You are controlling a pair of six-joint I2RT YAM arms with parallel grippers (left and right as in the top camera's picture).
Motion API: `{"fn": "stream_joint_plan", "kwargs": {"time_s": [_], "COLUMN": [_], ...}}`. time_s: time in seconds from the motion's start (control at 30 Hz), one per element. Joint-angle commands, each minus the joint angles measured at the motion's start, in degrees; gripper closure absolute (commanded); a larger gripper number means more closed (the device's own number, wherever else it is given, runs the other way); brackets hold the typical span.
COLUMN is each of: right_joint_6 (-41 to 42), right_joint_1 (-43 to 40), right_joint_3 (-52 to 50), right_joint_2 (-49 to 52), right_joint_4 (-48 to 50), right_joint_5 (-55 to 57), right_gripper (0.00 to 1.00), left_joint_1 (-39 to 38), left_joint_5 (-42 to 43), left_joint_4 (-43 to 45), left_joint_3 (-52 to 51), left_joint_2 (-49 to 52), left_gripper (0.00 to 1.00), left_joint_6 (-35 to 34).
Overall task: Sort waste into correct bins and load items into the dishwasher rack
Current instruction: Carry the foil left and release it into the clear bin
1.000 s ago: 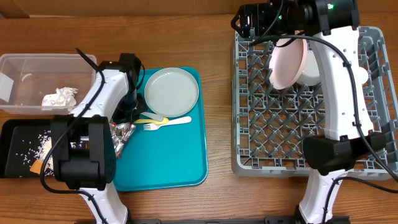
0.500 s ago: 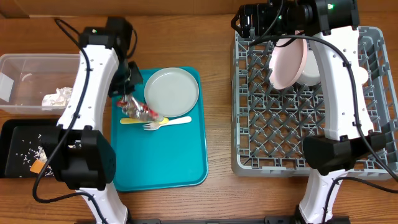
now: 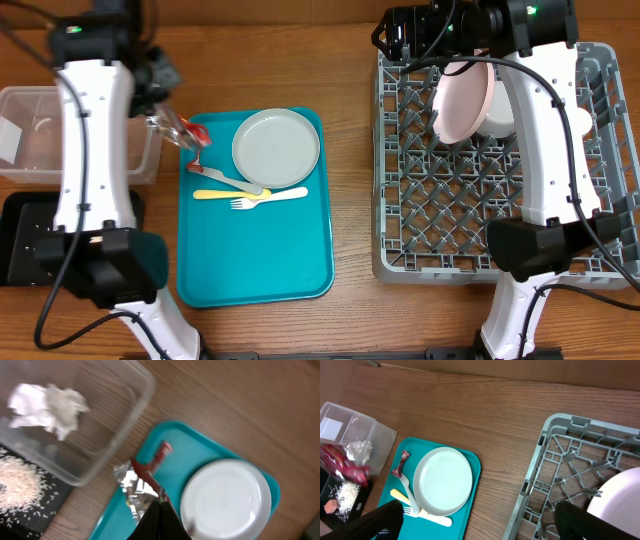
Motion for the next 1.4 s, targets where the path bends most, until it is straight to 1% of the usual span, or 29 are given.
{"fn": "stream_joint_plan", "kwargs": {"time_s": [0.0,0.2,0.4,0.43,0.47,0.53,0.57,0.67,0.8,0.9,1.0,1.07,1.1,1.13,1.2,1.23,1.3,1.33,1.37], "right_joint_6": [-0.28,-0.28,-0.28,-0.28,-0.28,-0.28,-0.28,-0.28,-0.28,-0.28,-0.28,-0.28,-0.28,-0.28,-0.28,-0.28,-0.28,-0.28,-0.28], "right_joint_1": [-0.11,-0.11,-0.11,-0.11,-0.11,-0.11,-0.11,-0.11,-0.11,-0.11,-0.11,-0.11,-0.11,-0.11,-0.11,-0.11,-0.11,-0.11,-0.11], "right_joint_3": [-0.07,-0.07,-0.07,-0.07,-0.07,-0.07,-0.07,-0.07,-0.07,-0.07,-0.07,-0.07,-0.07,-0.07,-0.07,-0.07,-0.07,-0.07,-0.07], "right_joint_2": [-0.90,-0.90,-0.90,-0.90,-0.90,-0.90,-0.90,-0.90,-0.90,-0.90,-0.90,-0.90,-0.90,-0.90,-0.90,-0.90,-0.90,-0.90,-0.90], "right_joint_4": [0.24,0.24,0.24,0.24,0.24,0.24,0.24,0.24,0.24,0.24,0.24,0.24,0.24,0.24,0.24,0.24,0.24,0.24,0.24], "right_joint_5": [0.44,0.44,0.44,0.44,0.44,0.44,0.44,0.44,0.44,0.44,0.44,0.44,0.44,0.44,0.44,0.44,0.44,0.44,0.44], "right_gripper": [0.00,0.00,0.00,0.00,0.00,0.00,0.00,0.00,0.00,0.00,0.00,0.00,0.00,0.00,0.00,0.00,0.00,0.00,0.00], "left_joint_1": [7.63,16.20,20.61,20.96,21.33,21.66,21.68,21.70,21.64,21.64,21.44,20.85,20.35,19.52,17.44,16.09,12.20,10.34,8.50], "left_joint_5": [-0.92,-0.66,-1.07,-1.16,-1.18,-1.55,-2.01,-3.19,-1.11,5.86,16.83,21.88,23.96,25.66,26.16,25.53,21.68,18.84,15.56], "left_joint_4": [2.29,8.00,14.16,14.99,16.04,16.92,17.05,16.98,14.88,12.33,10.19,9.14,8.50,7.76,5.95,4.94,2.56,1.60,1.01], "left_joint_3": [1.11,1.09,0.96,0.96,0.96,0.96,0.96,0.96,0.98,0.98,0.98,0.98,0.98,0.98,0.98,0.98,0.96,0.96,0.92], "left_joint_2": [-1.31,-1.03,-1.03,-1.03,-1.03,-1.03,-1.03,-1.03,-1.05,-1.07,-1.07,-1.07,-1.07,-1.07,-1.05,-1.05,-1.05,-1.03,-1.03], "left_gripper": [0.96,0.96,0.96,0.85,0.56,0.09,0.00,0.00,0.00,0.00,0.00,0.01,0.03,0.08,0.16,0.16,0.16,0.18,0.25], "left_joint_6": [-1.86,-1.84,-1.60,-1.60,-1.60,-1.57,-1.55,-1.25,-0.50,1.92,4.17,4.94,5.57,6.62,8.31,9.11,9.97,9.88,9.31]}}
